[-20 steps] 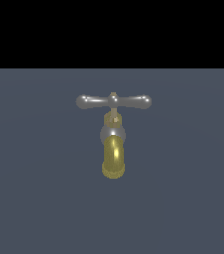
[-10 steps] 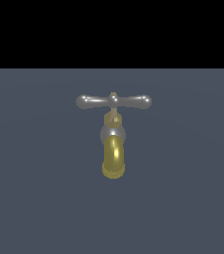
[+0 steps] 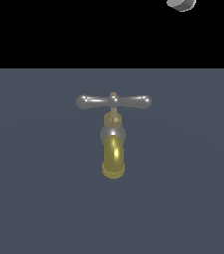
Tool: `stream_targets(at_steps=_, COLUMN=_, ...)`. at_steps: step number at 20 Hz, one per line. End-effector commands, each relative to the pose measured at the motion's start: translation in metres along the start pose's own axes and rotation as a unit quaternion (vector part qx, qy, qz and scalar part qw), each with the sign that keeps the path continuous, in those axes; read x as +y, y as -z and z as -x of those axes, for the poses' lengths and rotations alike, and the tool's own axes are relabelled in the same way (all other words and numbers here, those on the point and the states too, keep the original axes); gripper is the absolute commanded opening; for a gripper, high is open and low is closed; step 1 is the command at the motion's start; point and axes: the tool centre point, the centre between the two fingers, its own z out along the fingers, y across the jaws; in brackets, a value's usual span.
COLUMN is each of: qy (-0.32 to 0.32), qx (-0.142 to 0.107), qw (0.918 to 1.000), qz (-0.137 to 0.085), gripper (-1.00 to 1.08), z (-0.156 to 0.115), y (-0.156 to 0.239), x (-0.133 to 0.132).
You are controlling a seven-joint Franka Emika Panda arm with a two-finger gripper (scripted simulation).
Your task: Turn on the faucet by rotating a designated handle.
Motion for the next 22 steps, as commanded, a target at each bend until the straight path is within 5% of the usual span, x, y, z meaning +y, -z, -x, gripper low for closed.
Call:
stream_targets(at_steps=1, qy=0.031, qx=0.000, qw=0.9995, qz=0.001, gripper=-1.00, z=-0.002, y=-0.012, x=0.009)
stream_targets(at_steps=11, qy=0.149, qx=-0.001, qw=0.9889, qz=0.002, gripper=-1.00, z=-0.018, y=-0.057, x=0.041)
stream_targets(at_steps=22, qy=0.268, qx=-0.001, qw=0.9633, qz=0.004, gripper=-1.00, z=-0.043, y=-0.103, x=0.070)
